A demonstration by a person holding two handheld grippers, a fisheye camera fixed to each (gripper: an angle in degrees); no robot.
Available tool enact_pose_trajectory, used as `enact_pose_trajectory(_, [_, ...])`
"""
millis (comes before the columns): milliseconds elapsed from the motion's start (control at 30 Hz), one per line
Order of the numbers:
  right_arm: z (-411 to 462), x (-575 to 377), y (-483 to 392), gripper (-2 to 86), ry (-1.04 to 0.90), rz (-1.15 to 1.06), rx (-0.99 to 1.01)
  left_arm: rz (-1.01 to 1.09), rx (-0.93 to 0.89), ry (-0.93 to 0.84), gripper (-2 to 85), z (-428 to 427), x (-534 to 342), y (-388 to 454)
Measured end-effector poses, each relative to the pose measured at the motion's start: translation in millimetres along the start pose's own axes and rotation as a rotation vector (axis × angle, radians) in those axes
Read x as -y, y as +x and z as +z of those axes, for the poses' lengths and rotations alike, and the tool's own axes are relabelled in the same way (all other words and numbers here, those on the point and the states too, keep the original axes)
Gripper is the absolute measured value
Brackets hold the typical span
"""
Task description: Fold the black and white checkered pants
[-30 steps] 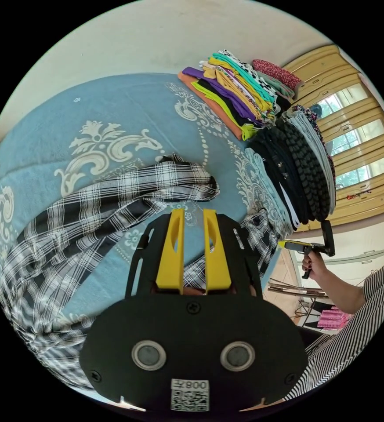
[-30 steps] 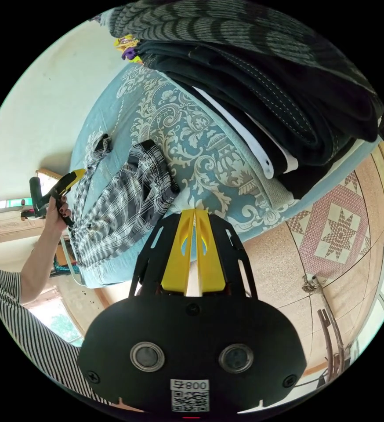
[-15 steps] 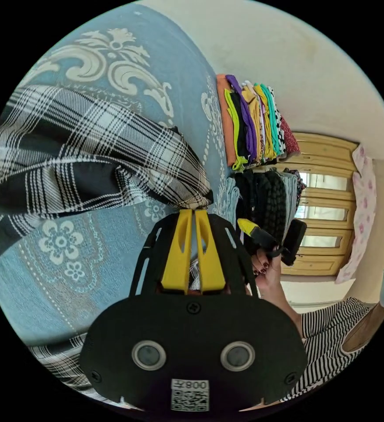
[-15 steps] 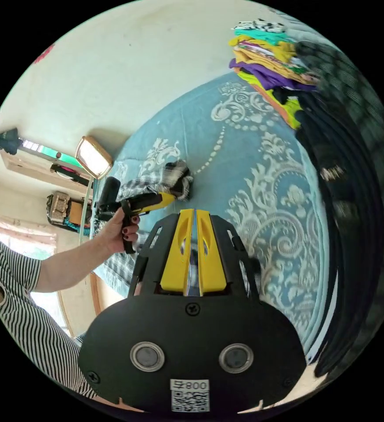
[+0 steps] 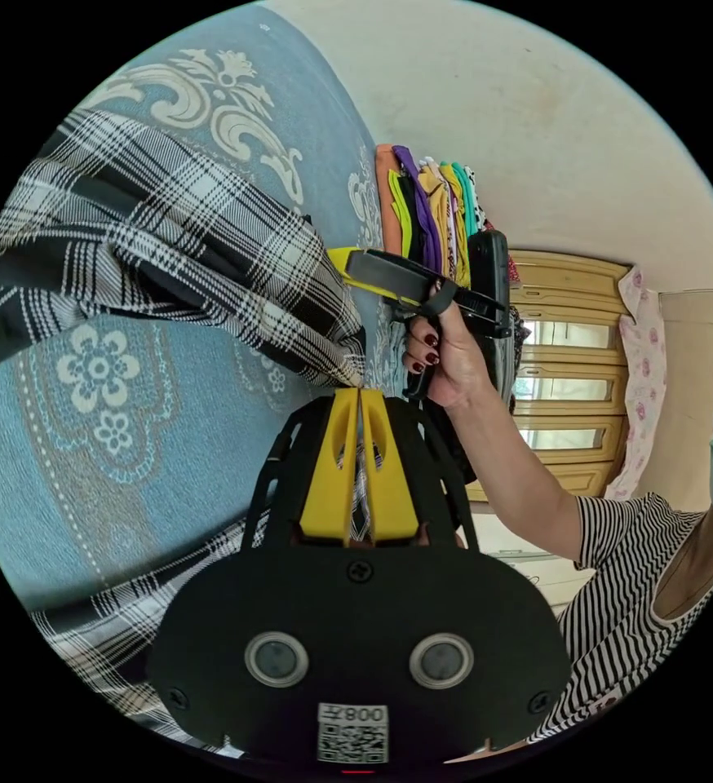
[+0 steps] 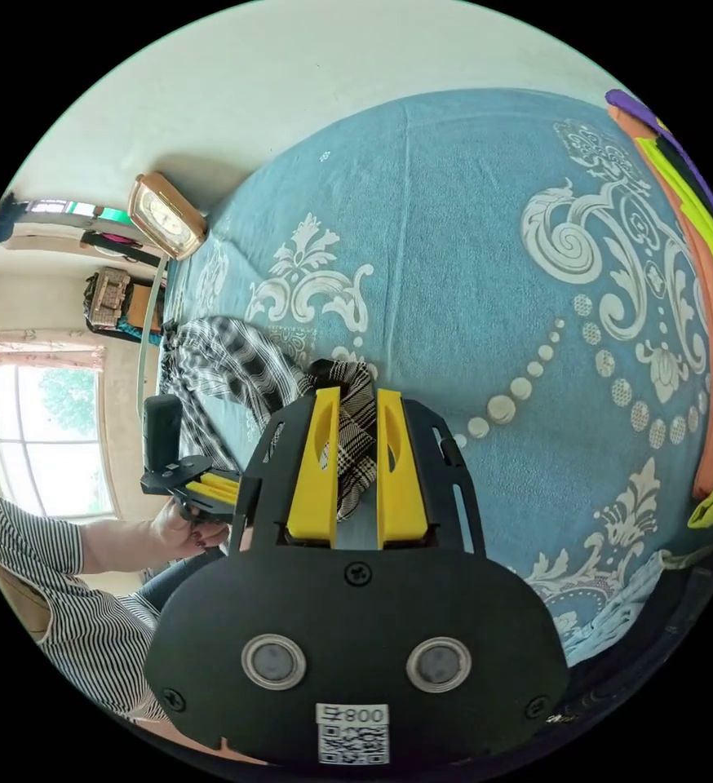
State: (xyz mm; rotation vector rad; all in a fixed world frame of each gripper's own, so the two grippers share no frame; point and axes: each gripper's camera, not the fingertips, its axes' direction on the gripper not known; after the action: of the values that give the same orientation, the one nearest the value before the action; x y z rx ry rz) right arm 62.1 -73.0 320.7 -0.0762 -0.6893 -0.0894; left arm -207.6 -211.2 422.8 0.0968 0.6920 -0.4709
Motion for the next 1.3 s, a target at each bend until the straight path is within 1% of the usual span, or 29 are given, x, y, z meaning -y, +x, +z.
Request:
enact_pose_trajectory(67, [0,11,-4,2.9,-0.012,0.01,-0.042,-0.013,-0.032,0.007,0.1,-8,-3,3])
enact_pose_trajectory(167, [-13,27,-9,1.4,-0.005,0.009,0.023,-0.014,-0.091,0.024,0.1,-20,-5,16])
enact_pose_trajectory(300, [-76,38,-28,0.5,0.138,-0.029,0.075,0.055,-0.164,0.056,0.0,-36,0,50])
enact_pose_trajectory(400, [-127,41,-41,0.5,0.234,-0.039,0.051,0.114,-0.192,0.071,0.0,-44,4,74])
enact_pose_trajectory(467, [-146,46,-43,0.5,0.262,-0.023,0.048,0.137,-0.197,0.066,0.0,-46,7,82])
enact_pose_trajectory(567, [-150,61,-37,0.5,0.224,0.035,0.006,0.099,-0.117,0.079,0.1,-48,9,80])
enact_pose_trajectory(633, [-135,75,-23,0.8,0.181,0.12,-0.064,0.064,-0.034,0.062,0.2,-47,10,71])
enact_pose_trajectory(667, [-129,79,-18,0.9,0.154,0.146,-0.091,0.031,0.06,0.044,0.3,-47,9,65])
enact_pose_trajectory(700, [-116,85,-5,1.3,0.102,0.247,-0.161,0.013,0.064,0.037,0.4,-49,7,60])
enact_pose_trajectory(733, [-106,87,2,1.9,0.062,0.276,-0.166,0.006,0.045,0.036,0.5,-50,6,59])
enact_pose_trajectory(800, [-102,82,4,3.6,0.08,0.296,-0.125,0.009,0.034,0.065,0.9,-61,-2,61])
enact_pose_trajectory(900, [-99,61,-13,6.0,0.113,0.23,-0.072,0.001,0.029,0.061,1.7,-71,-12,66])
enact_pose_trajectory(1067, [-78,33,-42,6.9,0.07,0.159,-0.143,-0.045,0.069,0.091,2.9,-90,-25,72])
enact_pose_trajectory(1133, [-71,36,-55,7.4,0.057,0.114,-0.214,-0.04,0.123,0.115,3.6,-101,-27,78])
enact_pose_trajectory(1233, [-65,47,-68,8.0,0.055,0.054,-0.238,0.025,0.27,0.145,4.8,-121,-26,95])
enact_pose_trajectory(1300, [-63,51,-76,8.2,0.051,0.015,-0.287,0.094,0.416,0.144,5.7,-133,-22,111])
